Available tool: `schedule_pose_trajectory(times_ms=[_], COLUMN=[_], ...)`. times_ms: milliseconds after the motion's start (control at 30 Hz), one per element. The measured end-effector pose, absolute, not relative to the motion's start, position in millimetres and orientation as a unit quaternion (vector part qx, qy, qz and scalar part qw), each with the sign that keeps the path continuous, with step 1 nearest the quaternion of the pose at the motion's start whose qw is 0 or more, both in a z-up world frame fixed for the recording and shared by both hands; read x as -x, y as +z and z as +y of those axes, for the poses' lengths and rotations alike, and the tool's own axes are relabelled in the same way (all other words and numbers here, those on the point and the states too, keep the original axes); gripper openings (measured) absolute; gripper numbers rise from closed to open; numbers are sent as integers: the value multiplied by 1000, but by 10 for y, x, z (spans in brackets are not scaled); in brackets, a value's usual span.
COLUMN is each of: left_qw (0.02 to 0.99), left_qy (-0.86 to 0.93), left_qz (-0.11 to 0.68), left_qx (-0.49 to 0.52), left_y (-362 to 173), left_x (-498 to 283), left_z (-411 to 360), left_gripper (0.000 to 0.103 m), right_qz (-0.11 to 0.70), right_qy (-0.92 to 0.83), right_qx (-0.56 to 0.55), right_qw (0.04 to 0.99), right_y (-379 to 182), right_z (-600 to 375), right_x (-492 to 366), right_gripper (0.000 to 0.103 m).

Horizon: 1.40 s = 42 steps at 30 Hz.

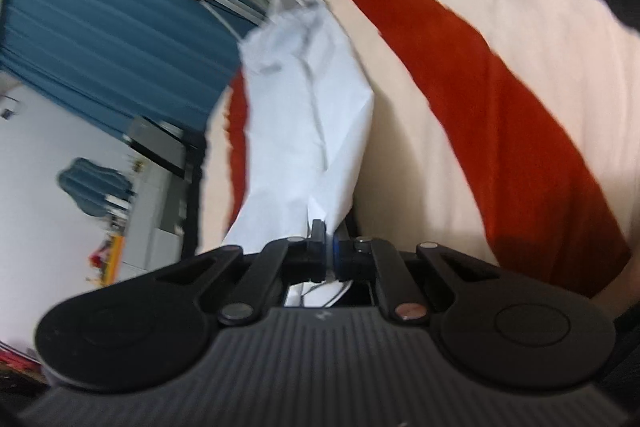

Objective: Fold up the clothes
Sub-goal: 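Grasp the hem with both grippers and fold it up toward the collar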

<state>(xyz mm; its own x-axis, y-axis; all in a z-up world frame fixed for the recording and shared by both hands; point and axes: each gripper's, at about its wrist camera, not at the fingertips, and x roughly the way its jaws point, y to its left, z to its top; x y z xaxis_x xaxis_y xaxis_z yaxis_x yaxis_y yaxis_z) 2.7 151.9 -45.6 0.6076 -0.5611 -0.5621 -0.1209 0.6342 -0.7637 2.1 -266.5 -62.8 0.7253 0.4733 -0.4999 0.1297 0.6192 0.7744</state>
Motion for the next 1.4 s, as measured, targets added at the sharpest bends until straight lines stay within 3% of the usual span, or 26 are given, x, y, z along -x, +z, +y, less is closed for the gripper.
schedule_pose_trajectory(times_ms=[333,600,967,1400], left_qw=[820,805,834,899], left_qy=[-207,-191,-129,-114], left_qz=[353,385,370,328], left_qx=[399,409,388,269], left_y=[560,317,102,-663], left_x=[515,731,-847,-2429], left_z=[1488,1489,1316,963], left_gripper=[2,2,2,3], right_qz=[260,284,299,243], right_qy=[160,144,73,62], right_qx=[-397,-427,-448,-305], right_qw=[865,846,840,919], right_y=[527,218,-89,-753], right_z=[-2920,-3003,-2856,-2559], right_x=[473,566,-937,-2449], right_gripper=[6,6,6,6])
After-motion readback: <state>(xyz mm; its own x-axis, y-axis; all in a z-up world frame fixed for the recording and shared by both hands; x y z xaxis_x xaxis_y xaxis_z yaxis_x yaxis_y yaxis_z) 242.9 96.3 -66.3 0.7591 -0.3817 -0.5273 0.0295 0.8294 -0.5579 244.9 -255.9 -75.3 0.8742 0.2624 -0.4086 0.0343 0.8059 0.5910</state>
